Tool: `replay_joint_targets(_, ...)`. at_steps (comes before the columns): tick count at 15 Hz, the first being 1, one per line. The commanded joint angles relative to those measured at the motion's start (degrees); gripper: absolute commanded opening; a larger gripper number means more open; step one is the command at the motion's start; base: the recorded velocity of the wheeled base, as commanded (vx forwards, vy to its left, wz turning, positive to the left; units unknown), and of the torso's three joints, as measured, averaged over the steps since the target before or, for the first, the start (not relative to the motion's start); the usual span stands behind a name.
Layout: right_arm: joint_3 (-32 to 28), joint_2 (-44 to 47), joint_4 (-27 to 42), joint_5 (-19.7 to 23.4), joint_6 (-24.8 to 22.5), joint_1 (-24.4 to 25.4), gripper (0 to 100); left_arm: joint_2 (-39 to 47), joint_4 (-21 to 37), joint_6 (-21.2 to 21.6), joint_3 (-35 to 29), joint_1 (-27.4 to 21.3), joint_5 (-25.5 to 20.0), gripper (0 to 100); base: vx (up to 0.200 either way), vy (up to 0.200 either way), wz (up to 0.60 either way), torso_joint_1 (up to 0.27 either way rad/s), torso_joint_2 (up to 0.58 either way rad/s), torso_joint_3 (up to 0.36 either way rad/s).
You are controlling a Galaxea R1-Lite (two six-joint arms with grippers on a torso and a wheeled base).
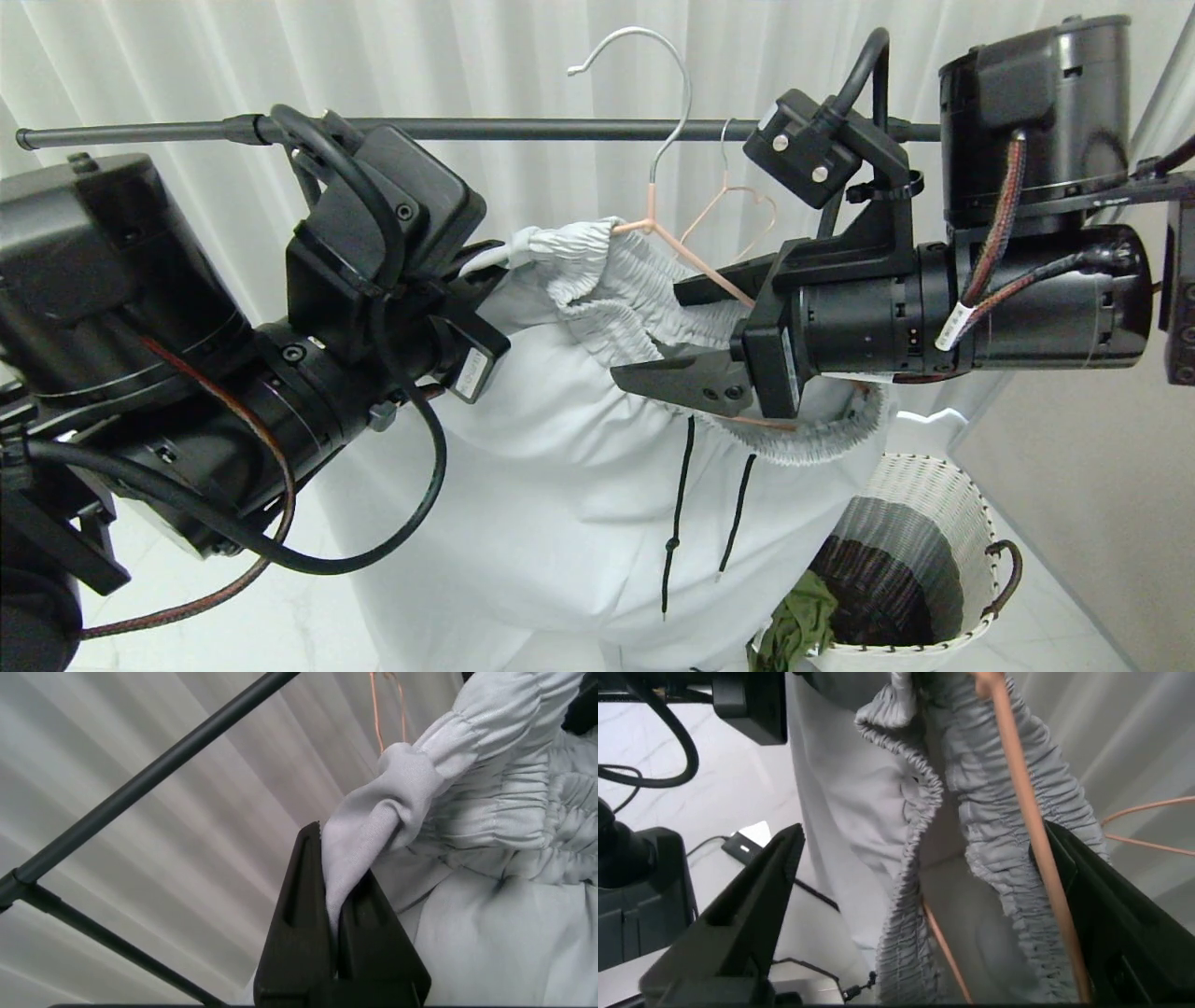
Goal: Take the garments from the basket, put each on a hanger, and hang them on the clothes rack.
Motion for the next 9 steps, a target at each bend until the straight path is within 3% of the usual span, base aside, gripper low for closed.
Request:
replay_joint_targets(1,-0.12,0.15,0.02,0.07,-0.1,0.08,0,-0.02,0.0,0.0,-0.01,-0.44,-0.01,0,0.0,0.0,0.0,0.0,0.0,0.0)
replay_joint_targets(9,-0.12,0.23,-0.51,-0.54,-0.1,0.08,0,-0.02,0.0,-0.09,0.16,-0.52,-0.01,0,0.0,0.0,0.0,0.0,0.0,0.0)
